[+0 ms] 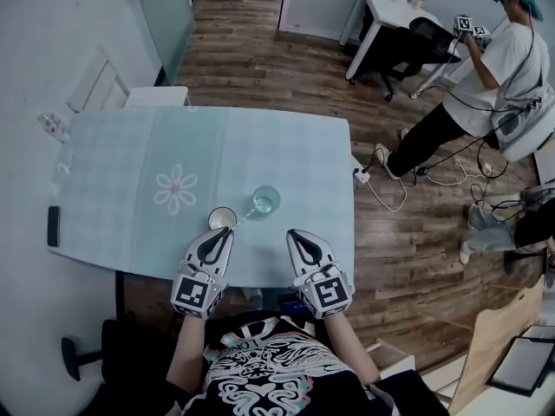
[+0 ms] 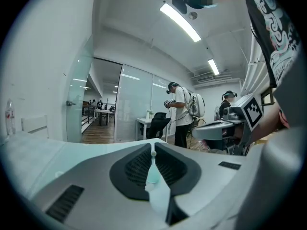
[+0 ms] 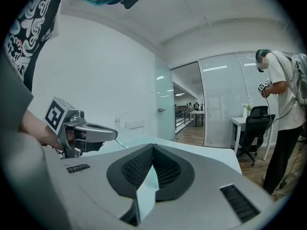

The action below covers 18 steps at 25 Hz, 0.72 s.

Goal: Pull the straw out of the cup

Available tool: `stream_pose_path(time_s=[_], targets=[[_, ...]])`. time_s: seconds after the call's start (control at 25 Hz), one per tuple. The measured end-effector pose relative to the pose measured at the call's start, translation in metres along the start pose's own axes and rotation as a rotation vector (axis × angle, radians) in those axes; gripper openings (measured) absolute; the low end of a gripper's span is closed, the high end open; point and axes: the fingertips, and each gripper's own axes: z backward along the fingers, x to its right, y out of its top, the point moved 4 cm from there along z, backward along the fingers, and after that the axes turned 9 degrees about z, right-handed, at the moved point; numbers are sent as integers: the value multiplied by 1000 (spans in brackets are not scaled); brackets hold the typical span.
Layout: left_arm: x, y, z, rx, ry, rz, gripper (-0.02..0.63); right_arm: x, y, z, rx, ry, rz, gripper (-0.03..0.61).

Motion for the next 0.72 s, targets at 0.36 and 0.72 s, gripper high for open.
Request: stream_pose_path(time_s=[0.36, 0.72], targets=[[-13, 12, 17, 50, 16, 44, 32, 5, 10, -5, 23, -26, -7, 18], [-21, 13, 25, 100, 31, 89, 32, 0, 10, 3, 26, -47, 8, 17]])
